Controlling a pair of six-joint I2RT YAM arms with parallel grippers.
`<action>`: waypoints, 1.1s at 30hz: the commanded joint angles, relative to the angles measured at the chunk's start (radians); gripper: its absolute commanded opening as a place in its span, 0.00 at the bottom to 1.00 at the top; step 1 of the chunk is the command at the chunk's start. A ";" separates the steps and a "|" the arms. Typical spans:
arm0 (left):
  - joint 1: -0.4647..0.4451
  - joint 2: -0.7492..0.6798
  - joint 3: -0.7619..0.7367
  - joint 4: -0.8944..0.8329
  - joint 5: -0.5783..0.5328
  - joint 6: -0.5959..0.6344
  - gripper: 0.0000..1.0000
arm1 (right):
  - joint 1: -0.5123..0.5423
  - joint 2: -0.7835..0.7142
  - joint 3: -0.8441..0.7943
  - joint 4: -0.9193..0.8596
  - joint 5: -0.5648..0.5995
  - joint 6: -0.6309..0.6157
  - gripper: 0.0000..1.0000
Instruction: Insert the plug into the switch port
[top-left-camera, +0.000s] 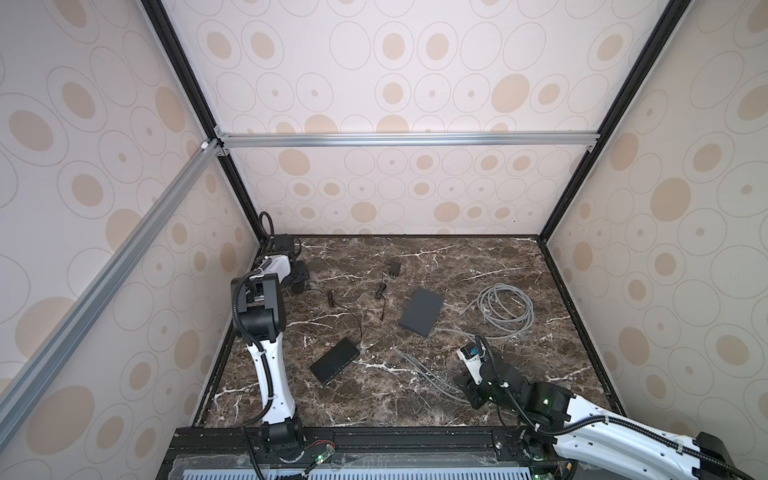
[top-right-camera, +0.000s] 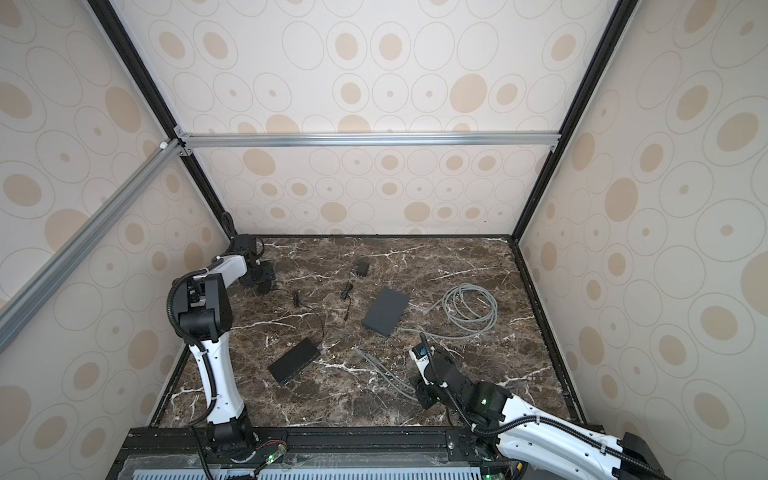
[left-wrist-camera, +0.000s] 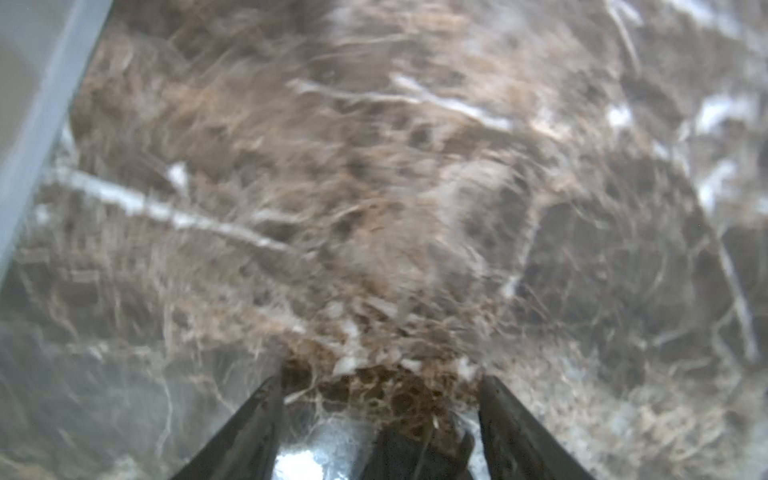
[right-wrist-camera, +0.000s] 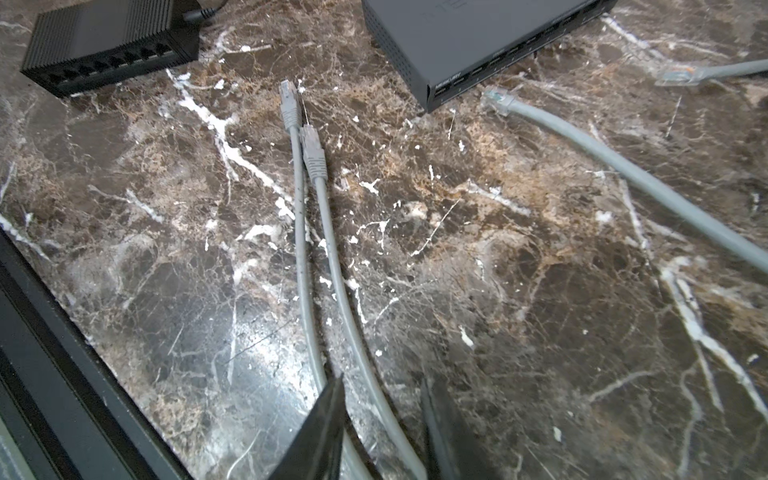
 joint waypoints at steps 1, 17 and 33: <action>-0.024 -0.146 -0.115 0.029 0.105 -0.051 0.98 | -0.003 0.010 0.017 0.016 0.012 0.001 0.34; -0.130 -1.333 -1.151 0.208 0.282 -0.372 0.98 | 0.008 0.031 0.025 0.012 0.010 -0.002 0.34; -0.223 -1.792 -1.172 -0.509 0.239 -0.972 0.98 | 0.021 0.170 0.067 0.022 0.001 -0.010 0.33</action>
